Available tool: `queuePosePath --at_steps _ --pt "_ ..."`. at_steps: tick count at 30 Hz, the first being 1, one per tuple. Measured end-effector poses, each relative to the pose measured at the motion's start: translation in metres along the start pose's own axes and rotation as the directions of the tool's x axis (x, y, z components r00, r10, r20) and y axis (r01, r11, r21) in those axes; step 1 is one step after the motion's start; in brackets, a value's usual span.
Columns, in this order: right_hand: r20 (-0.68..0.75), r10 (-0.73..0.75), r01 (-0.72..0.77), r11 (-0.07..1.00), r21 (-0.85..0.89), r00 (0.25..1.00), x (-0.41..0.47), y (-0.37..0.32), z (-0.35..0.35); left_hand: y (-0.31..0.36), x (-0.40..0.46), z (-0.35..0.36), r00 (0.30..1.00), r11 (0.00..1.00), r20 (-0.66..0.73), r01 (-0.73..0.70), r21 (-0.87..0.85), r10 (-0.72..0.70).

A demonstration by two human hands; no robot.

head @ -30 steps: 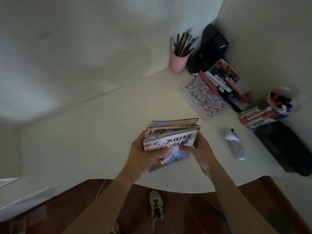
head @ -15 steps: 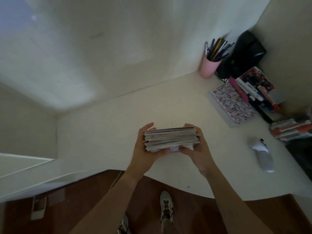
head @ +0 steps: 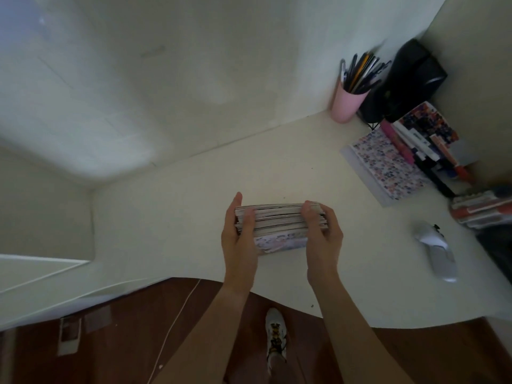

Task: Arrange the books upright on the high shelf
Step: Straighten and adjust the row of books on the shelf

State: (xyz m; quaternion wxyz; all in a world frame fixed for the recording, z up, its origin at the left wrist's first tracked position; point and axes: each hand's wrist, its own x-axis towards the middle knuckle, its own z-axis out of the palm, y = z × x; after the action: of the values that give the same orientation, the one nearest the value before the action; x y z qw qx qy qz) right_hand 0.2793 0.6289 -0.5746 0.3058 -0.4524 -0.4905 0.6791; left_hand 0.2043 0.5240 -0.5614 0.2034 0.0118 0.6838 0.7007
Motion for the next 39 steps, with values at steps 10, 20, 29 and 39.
queuePosePath --at_steps 10,20,29,39 --pt "0.036 -0.043 0.045 0.998 -0.041 0.998 0.008 -0.002 0.000 -0.003 -0.004 0.001 0.997 0.997 0.044 0.061 -0.048 -0.059" --pt "0.081 -0.126 0.130 0.990 -0.049 0.989 0.008 0.005 0.000 -0.006 0.000 -0.007 0.993 0.999 0.118 0.024 0.037 -0.029" --pt "0.574 0.071 0.175 0.915 -0.362 0.816 0.028 0.006 -0.047 -0.029 0.022 -0.052 0.847 0.862 0.531 -0.298 0.411 0.039" --pt "0.479 0.000 0.225 0.883 -0.412 0.878 0.043 0.066 -0.059 -0.089 0.044 -0.058 0.913 0.845 0.405 -0.253 0.471 0.047"
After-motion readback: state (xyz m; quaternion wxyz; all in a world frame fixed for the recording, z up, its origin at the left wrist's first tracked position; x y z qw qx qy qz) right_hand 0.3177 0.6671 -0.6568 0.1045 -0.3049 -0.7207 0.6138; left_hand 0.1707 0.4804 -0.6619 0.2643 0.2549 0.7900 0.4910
